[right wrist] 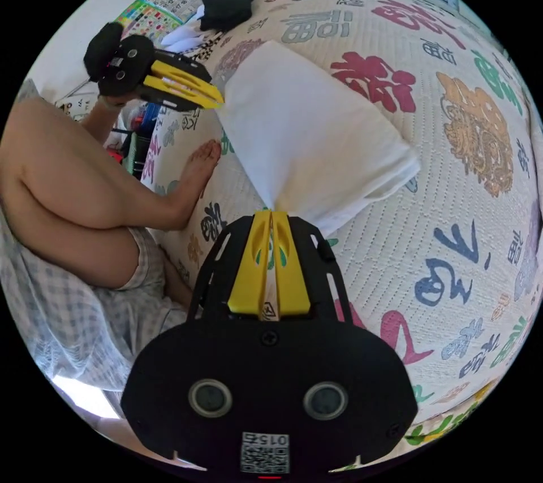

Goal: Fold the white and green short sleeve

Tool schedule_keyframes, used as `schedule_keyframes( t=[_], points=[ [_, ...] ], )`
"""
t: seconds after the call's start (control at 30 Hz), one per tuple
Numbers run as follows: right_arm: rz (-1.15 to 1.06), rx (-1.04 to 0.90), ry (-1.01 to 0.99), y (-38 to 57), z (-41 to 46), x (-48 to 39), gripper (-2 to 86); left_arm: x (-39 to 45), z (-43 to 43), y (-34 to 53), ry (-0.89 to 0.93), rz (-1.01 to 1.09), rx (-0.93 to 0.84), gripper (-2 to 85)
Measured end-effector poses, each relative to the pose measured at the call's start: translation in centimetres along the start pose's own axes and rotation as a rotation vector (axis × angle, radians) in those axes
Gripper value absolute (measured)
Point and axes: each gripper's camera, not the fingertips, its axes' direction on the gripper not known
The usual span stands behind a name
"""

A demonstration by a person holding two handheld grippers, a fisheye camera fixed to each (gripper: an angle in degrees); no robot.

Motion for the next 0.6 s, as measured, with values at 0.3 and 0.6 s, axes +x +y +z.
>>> schedule_keyframes(
  t=[0.3,0.6],
  points=[
    [0.365,0.464,-0.135,2.8,-7.2,9.3,8.0,2.0,-4.6,-3.5,-0.376,-0.016,0.063,6.5],
    [0.536,0.327,-0.221,1.9,-2.8,15.8,5.9,-1.4,-0.4,-4.2,-0.208,-0.131,0.075,5.6]
  ],
)
